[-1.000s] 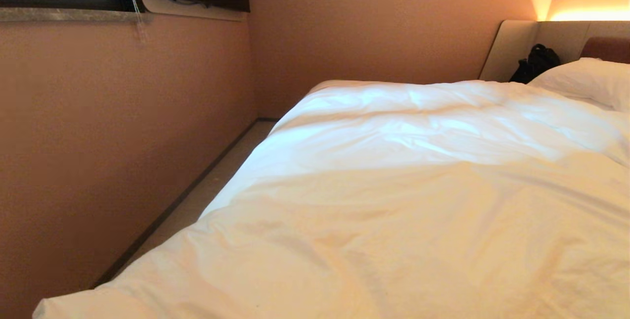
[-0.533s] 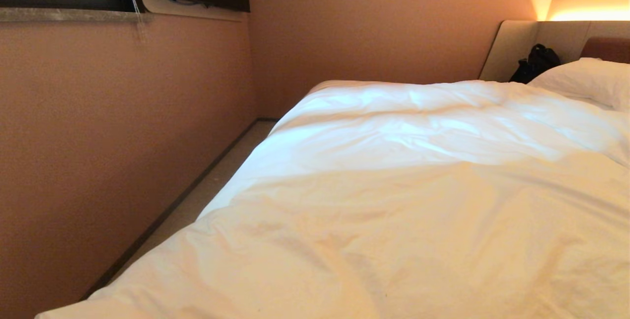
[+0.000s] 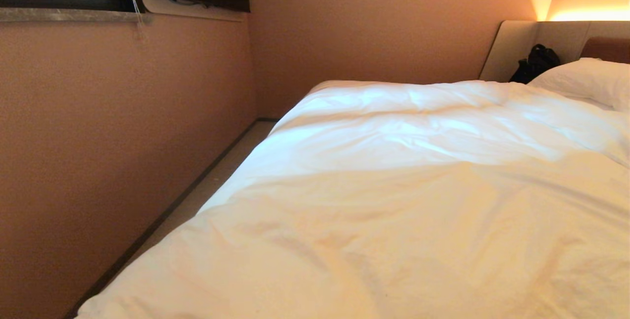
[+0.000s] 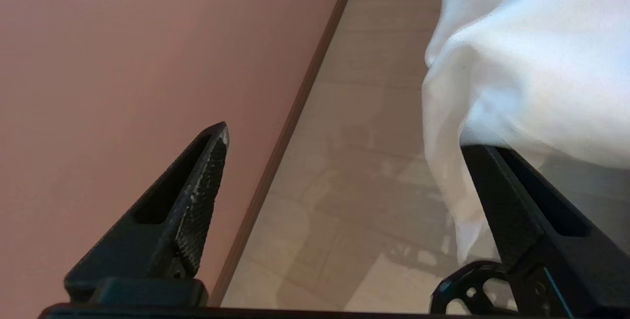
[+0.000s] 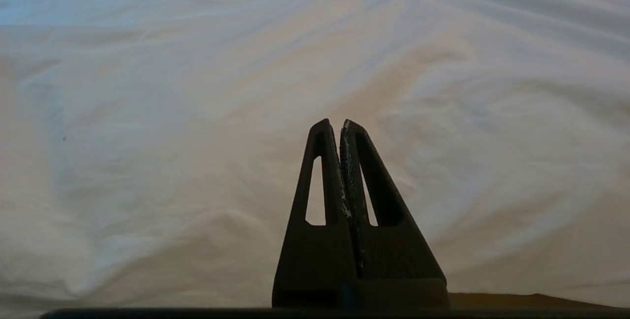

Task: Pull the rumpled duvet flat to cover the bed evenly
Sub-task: Flatten the corners of the folded blanket

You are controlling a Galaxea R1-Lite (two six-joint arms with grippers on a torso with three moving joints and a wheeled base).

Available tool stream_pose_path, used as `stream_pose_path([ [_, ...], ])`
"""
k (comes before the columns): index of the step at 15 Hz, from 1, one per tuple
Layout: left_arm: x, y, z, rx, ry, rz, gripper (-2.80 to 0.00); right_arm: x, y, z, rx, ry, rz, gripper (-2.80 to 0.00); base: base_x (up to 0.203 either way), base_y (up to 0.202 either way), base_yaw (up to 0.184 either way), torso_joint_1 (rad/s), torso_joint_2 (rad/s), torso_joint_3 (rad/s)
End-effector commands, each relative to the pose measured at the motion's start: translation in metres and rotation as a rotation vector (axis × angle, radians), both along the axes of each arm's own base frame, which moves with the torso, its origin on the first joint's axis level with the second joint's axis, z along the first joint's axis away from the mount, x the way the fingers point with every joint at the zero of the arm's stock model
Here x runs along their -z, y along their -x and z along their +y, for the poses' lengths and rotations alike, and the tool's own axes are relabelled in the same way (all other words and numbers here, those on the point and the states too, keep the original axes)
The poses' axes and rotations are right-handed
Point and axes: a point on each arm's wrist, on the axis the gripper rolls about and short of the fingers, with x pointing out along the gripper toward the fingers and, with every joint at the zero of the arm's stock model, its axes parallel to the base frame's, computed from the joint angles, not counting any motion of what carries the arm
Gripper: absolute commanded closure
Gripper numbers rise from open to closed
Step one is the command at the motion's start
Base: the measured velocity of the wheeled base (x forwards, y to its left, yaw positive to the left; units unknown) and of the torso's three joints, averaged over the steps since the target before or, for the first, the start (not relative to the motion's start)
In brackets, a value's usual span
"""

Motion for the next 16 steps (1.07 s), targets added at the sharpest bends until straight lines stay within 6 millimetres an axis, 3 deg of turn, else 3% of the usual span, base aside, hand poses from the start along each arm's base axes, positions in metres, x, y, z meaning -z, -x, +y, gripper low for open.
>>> stream_pose_path([
  [1,0.003,0.012,0.002,-0.009,0.002,-0.022,-2.8,0.0,0.0,0.0,0.001,0.0,-0.002,0.0,0.0,0.0,0.0,0.0,0.0,0.0],
  [9,-0.019,0.025,0.003,0.029,0.075,-0.035,-2.8,0.0,0.0,0.0,-0.002,0.0,0.0,0.0,0.0,0.0,0.0,0.0,0.0,0.0],
  [16,-0.046,0.02,-0.001,0.145,0.244,-0.279,-2.8,0.0,0.0,0.0,0.001,0.0,0.0,0.0,0.0,0.0,0.0,0.0,0.0,0.0],
])
